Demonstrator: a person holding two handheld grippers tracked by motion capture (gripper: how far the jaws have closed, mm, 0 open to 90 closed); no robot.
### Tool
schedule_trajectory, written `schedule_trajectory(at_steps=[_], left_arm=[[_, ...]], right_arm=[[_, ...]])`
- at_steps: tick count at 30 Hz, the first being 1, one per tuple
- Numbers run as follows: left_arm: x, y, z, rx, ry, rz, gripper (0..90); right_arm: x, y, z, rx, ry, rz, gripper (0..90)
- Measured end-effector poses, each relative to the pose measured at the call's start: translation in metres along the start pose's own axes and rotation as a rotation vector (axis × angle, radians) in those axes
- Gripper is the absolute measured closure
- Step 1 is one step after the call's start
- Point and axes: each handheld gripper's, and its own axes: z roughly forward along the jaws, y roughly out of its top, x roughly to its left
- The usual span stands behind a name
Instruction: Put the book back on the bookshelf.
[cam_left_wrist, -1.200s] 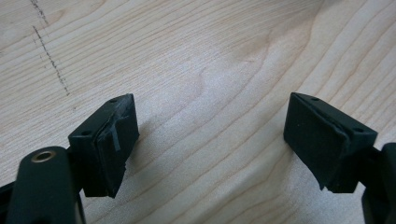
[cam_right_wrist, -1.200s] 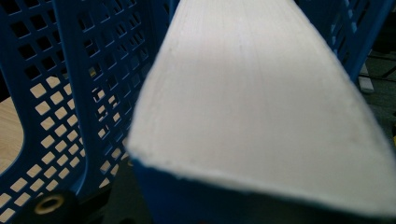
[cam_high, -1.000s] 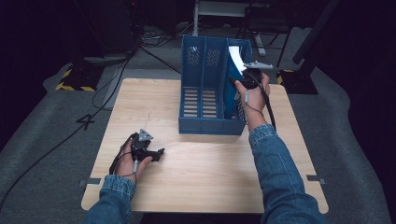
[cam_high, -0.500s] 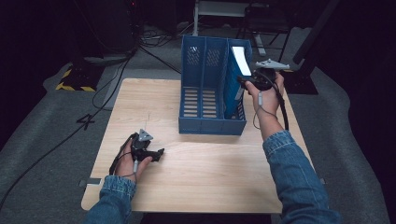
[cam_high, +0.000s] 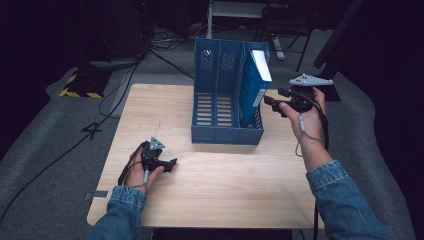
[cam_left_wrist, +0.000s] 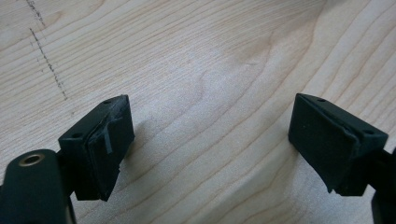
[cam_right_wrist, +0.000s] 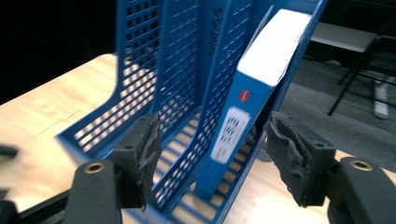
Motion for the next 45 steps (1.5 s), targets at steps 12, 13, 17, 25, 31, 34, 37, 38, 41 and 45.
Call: schedule_trajectory(at_steps=[12, 13, 17, 25, 31, 34, 37, 38, 41, 45], left_arm=[[-0.001, -0.001, 0.0, -0.003, 0.001, -0.008, 14.8], [-0.001, -0.001, 0.0, -0.003, 0.002, -0.007, 14.8], [-0.001, -0.001, 0.0, -0.001, 0.002, -0.005, 14.9], [-0.002, -0.001, 0.0, 0.0, -0.001, -0.009, 14.8], [-0.002, 0.0, 0.0, 0.003, 0.0, -0.008, 14.7], [-0.002, 0.0, 0.0, -0.001, 0.001, -0.008, 14.8], [-0.002, 0.0, 0.001, -0.004, 0.002, -0.004, 14.8], [-0.002, 0.0, 0.001, -0.004, 0.001, -0.004, 14.7], [-0.002, 0.001, 0.001, -0.004, 0.003, -0.002, 14.7], [-0.002, 0.001, 0.002, -0.001, -0.002, -0.002, 14.4]], right_arm=[[0.009, -0.037, -0.042, 0.033, 0.135, -0.05, 35.6], [0.01, -0.043, -0.045, 0.04, 0.138, -0.056, 35.5], [0.011, -0.059, -0.053, 0.06, 0.145, -0.053, 35.3], [0.008, -0.113, -0.059, 0.115, 0.134, 0.004, 34.4], [0.005, -0.151, -0.05, 0.139, 0.164, 0.069, 34.5], [0.004, -0.165, -0.044, 0.198, 0.119, 0.036, 34.7], [0.002, -0.183, -0.035, 0.243, 0.113, 0.06, 34.6], [0.001, -0.187, -0.033, 0.254, 0.104, 0.061, 34.6], [-0.003, -0.203, -0.026, 0.276, 0.086, 0.065, 34.5], [-0.006, -0.22, -0.018, 0.305, 0.032, 0.027, 34.3]])
